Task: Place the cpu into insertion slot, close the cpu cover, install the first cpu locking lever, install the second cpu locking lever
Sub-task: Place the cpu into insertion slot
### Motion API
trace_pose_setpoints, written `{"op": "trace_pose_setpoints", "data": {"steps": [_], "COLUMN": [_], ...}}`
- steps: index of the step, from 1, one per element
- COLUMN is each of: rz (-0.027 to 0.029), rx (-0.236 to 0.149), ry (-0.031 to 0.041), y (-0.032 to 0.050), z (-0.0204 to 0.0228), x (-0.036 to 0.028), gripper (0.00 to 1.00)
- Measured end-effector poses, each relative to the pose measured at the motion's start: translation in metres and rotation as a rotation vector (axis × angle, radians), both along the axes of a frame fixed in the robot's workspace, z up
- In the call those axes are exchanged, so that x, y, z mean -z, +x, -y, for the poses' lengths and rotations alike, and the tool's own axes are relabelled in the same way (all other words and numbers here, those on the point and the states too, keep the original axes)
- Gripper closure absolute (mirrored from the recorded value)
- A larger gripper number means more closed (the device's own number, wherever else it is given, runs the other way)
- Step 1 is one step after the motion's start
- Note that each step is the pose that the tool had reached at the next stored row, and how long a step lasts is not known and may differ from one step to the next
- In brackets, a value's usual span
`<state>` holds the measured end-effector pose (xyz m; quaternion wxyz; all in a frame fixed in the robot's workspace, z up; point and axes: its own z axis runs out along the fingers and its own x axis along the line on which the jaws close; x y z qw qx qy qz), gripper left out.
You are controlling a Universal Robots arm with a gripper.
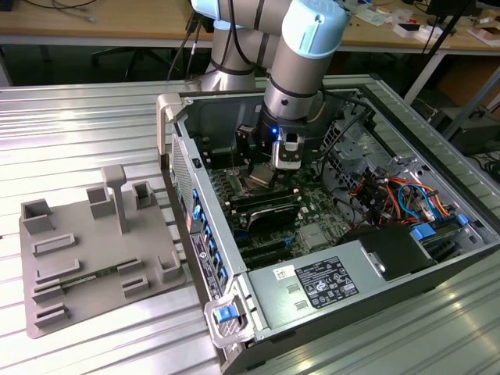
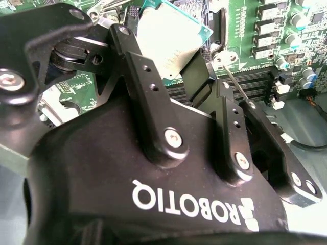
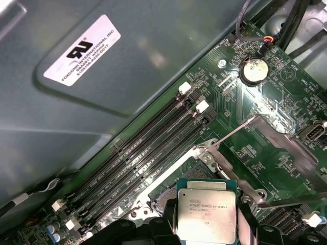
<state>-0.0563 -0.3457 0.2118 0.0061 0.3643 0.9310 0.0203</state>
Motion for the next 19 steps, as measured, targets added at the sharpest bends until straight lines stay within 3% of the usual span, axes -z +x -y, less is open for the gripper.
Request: {"op": "trace_pose_setpoints", "data": {"steps": [19], "rz": [-0.0001], "rx": [0.049], "ry": [0.0], "y": [-0.0063], "z": [-0.0013], "x": [0.0003], "gripper": [0.45]}}
